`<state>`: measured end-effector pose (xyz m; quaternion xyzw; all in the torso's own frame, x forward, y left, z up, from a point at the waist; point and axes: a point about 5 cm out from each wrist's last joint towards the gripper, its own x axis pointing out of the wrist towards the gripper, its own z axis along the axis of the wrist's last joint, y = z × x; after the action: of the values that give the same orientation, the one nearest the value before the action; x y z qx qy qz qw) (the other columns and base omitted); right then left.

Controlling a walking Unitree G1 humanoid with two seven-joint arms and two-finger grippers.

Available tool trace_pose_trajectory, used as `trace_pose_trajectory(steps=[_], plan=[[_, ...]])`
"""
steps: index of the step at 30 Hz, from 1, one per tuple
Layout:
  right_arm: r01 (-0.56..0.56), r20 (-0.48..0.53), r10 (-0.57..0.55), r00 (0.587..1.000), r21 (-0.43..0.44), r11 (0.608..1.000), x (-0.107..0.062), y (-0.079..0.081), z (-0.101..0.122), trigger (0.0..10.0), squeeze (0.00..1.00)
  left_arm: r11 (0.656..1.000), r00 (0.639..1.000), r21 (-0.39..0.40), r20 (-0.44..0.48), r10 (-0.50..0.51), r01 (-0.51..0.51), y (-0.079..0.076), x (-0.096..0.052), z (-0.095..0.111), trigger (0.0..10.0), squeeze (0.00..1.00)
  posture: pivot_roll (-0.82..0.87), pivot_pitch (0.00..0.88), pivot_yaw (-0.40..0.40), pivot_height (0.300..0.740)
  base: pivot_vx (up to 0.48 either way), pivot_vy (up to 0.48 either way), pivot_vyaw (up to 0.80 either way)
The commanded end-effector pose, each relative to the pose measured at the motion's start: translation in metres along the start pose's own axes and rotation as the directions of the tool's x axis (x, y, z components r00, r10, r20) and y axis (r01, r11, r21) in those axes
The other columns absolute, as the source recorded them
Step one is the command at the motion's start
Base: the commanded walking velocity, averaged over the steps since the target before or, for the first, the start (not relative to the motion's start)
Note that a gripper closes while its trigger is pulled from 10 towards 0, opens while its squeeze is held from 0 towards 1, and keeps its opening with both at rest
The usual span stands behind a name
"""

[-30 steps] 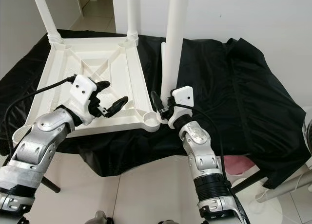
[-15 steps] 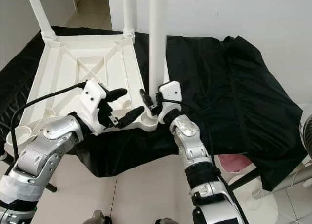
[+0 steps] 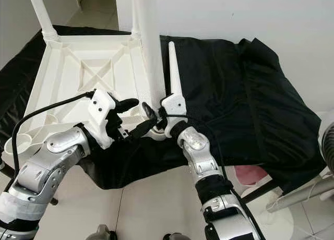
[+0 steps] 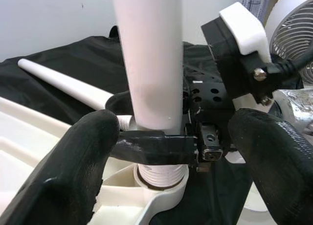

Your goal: Building children table

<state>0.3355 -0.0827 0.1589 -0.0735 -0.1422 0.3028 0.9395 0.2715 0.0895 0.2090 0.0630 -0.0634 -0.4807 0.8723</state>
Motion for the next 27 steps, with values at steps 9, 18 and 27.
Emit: trace_pose_trajectory(steps=[9,18,27], plan=[[-0.069,-0.080,0.072,0.994,0.033,0.997,-0.006,0.016,-0.021,10.0,0.00,1.000,1.000,0.006,-0.018,0.015,-0.015,0.002,-0.003,0.000,10.0,0.00,0.06,0.090,-0.059,0.740,0.000,0.000,0.00],[-0.123,-0.110,0.118,0.987,-0.047,0.991,-0.013,0.019,-0.028,10.0,0.00,1.000,0.999,0.010,-0.030,0.027,-0.027,0.003,-0.006,0.000,10.0,0.00,0.06,0.096,-0.062,0.740,0.000,0.000,0.00],[-0.123,-0.149,0.119,0.982,-0.018,0.992,-0.023,0.020,-0.039,10.0,0.00,0.999,0.999,0.015,-0.034,0.033,-0.033,0.004,-0.007,0.000,10.0,0.00,0.07,0.093,-0.063,0.740,0.000,0.000,0.00]])
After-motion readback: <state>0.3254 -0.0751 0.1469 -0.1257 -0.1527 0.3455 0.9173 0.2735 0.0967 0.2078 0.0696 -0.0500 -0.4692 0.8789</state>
